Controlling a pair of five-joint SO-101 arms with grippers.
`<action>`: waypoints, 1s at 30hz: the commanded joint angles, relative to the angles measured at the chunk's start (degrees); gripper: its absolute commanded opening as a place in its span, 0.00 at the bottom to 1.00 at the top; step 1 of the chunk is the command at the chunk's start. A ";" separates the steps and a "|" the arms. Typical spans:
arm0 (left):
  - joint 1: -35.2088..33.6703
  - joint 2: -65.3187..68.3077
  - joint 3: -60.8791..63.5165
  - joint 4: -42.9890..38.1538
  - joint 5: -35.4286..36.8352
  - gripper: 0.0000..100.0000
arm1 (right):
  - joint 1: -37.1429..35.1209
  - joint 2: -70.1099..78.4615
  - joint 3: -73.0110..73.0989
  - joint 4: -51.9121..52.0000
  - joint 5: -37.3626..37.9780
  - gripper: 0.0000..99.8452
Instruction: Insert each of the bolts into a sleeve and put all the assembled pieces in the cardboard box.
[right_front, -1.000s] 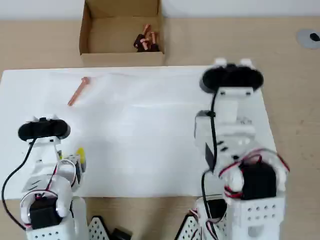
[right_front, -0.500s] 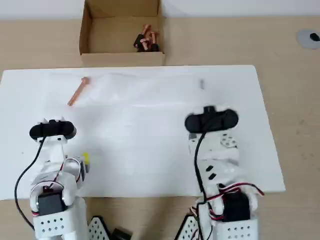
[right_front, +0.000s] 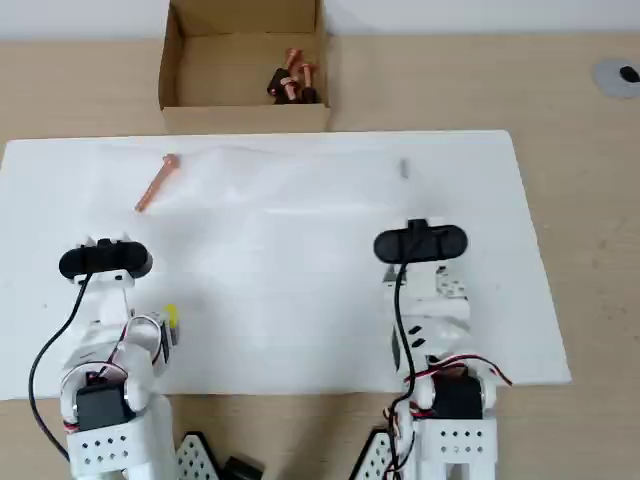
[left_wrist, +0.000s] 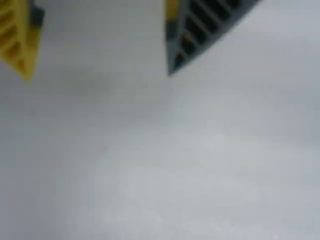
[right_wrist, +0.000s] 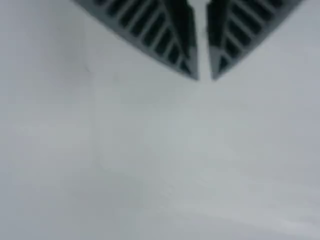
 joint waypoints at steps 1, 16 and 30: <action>-0.62 -0.40 -0.18 -1.32 -0.44 0.19 | 4.44 -5.67 -0.04 -1.32 0.44 0.01; -0.62 -0.40 -0.18 -1.32 -0.44 0.19 | 5.76 -6.81 -0.22 12.31 0.35 0.01; -0.62 -0.40 -0.18 -1.32 -0.44 0.19 | 5.67 -6.81 -0.22 12.31 0.35 0.01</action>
